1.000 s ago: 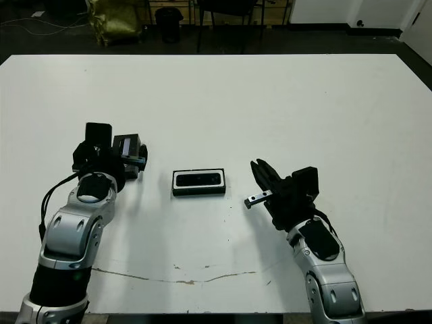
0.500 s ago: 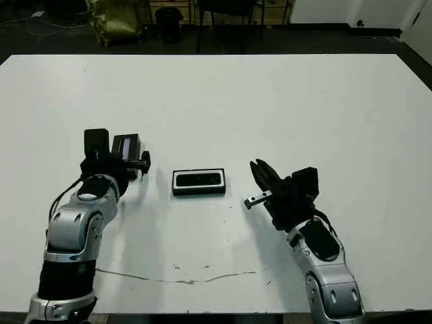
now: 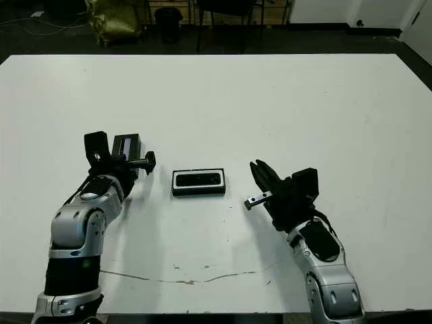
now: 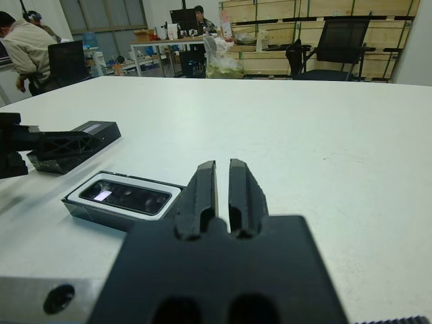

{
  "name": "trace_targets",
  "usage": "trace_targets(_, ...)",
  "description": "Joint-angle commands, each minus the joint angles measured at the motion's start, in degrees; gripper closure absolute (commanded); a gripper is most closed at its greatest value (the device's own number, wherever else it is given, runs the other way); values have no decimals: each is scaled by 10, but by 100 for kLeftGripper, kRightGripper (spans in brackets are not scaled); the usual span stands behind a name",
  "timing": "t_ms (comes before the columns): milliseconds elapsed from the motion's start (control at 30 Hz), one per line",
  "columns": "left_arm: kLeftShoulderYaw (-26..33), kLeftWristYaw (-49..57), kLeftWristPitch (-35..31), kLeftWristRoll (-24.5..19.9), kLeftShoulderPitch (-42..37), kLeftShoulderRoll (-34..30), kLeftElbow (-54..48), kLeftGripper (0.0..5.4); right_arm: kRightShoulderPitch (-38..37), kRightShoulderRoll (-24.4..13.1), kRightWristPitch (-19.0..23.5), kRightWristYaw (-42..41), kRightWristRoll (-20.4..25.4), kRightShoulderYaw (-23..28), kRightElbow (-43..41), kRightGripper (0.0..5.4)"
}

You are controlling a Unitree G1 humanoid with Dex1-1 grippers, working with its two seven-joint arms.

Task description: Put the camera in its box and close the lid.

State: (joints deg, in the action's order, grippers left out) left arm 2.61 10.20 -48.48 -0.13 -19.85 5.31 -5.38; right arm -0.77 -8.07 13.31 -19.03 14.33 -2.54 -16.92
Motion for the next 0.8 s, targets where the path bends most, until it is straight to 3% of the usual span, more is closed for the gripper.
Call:
trace_targets(33, -46, 7, -33, 50, -7, -37, 16, 2, -8, -3, -5, -4, 1, 1, 14, 540)
trace_targets(400, -67, -7, -43, 78, -8, -58, 26, 2, -8, -4, 0, 0, -1, 0, 9, 540)
trace_targets(800, -5, -6, -44, 43, -4, -13, 39, 2, -11, -6, 7, 0, 9, 3, 2, 540)
